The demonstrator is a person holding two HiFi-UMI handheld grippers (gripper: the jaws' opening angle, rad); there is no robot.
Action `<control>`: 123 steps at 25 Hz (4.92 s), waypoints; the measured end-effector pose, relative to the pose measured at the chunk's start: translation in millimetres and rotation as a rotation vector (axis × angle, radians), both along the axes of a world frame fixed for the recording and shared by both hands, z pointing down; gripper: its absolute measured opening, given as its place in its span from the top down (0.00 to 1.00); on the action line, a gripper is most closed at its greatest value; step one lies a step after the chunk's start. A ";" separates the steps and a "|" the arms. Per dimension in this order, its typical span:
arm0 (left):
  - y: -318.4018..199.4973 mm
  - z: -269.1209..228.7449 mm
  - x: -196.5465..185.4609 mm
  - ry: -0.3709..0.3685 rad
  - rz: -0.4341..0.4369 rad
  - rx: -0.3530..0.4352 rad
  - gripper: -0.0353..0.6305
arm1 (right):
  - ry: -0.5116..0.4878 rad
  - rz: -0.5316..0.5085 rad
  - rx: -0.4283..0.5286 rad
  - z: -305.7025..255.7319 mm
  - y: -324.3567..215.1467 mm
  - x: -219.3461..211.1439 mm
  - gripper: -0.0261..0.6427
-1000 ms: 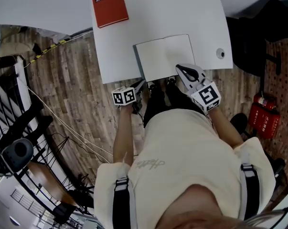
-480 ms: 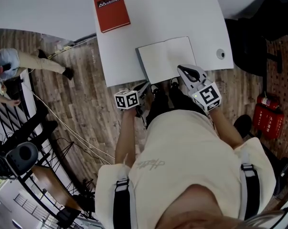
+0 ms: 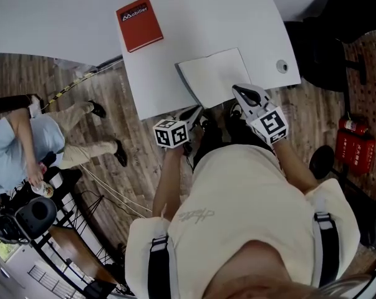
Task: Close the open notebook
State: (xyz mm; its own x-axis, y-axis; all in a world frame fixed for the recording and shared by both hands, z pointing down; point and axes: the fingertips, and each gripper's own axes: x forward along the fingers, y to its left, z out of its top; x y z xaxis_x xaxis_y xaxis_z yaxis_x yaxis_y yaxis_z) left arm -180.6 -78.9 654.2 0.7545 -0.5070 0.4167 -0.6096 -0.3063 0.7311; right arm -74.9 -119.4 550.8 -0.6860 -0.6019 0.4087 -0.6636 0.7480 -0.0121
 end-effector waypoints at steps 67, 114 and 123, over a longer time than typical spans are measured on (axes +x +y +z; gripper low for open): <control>-39.2 -13.1 235.4 -0.266 0.136 0.024 0.88 | -0.117 0.068 -0.146 51.5 -29.4 229.7 0.95; -83.7 -190.4 71.2 -0.411 -0.157 0.515 0.91 | -0.188 -0.033 0.121 -113.9 -68.5 118.6 0.95; -102.7 -246.8 41.6 -0.461 -0.236 0.643 0.91 | -0.176 -0.040 0.214 -155.2 -78.6 110.1 0.95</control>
State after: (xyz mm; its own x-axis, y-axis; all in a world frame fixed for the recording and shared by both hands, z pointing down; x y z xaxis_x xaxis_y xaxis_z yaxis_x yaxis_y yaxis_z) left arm -139.0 -181.6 407.4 0.4225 -0.8759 0.2330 -0.9063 -0.4060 0.1170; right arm 35.2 -198.0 395.6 -0.7603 -0.6326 0.1476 -0.6349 0.7717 0.0368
